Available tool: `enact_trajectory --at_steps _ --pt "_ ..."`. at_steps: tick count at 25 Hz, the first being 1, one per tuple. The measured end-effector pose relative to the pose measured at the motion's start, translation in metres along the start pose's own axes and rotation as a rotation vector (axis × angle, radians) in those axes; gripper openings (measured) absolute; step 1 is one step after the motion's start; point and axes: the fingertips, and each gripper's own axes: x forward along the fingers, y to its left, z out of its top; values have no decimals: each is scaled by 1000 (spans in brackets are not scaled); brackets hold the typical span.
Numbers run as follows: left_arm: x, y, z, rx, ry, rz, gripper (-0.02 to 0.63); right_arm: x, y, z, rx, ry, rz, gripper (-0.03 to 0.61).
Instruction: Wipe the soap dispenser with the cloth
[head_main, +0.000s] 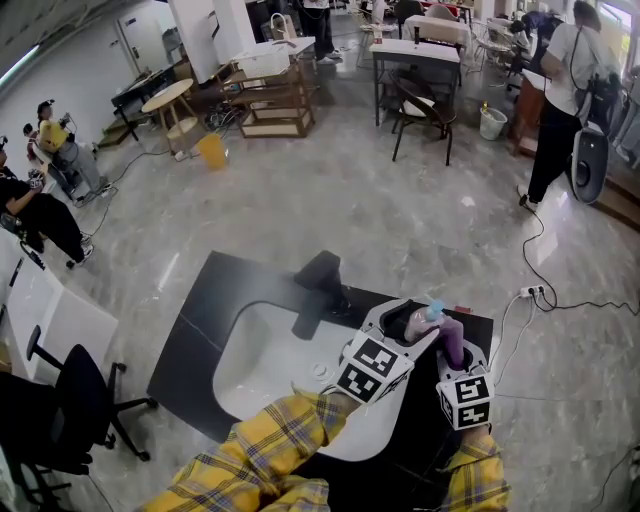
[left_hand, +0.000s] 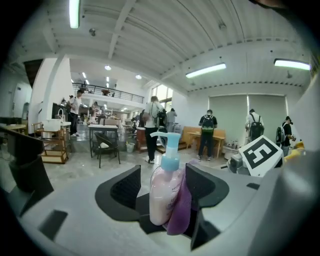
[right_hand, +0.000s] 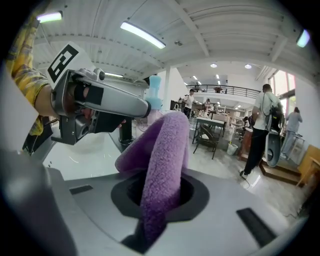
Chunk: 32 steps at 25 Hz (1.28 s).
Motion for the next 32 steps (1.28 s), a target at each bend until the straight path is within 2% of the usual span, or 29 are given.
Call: enact_trajectory --at_steps 3,8,12,13,15,16,24,32 --pt "4 -3 8 21 -12 70 259 -10 -10 2 38 -19 -50 37" --pt "12 -4 16 -10 -49 175 267 -23 -20 -2 77 -23 -91 37" --pt "17 -9 22 46 -82 201 264 -32 -24 -8 103 -23 -110 37" --pt "18 -10 23 62 -85 202 235 -34 -25 -9 105 -22 -114 37" --pt "18 -11 23 81 -91 207 131 -36 -27 -12 106 -19 -120 37" --pt "18 -11 23 83 -93 205 125 -37 -28 -13 107 -17 -123 37" --pt "20 -14 22 90 -92 113 124 -39 -28 -12 111 -22 -119 37" --pt "22 -17 22 100 -94 -122 123 -43 -22 -8 100 -41 -102 37"
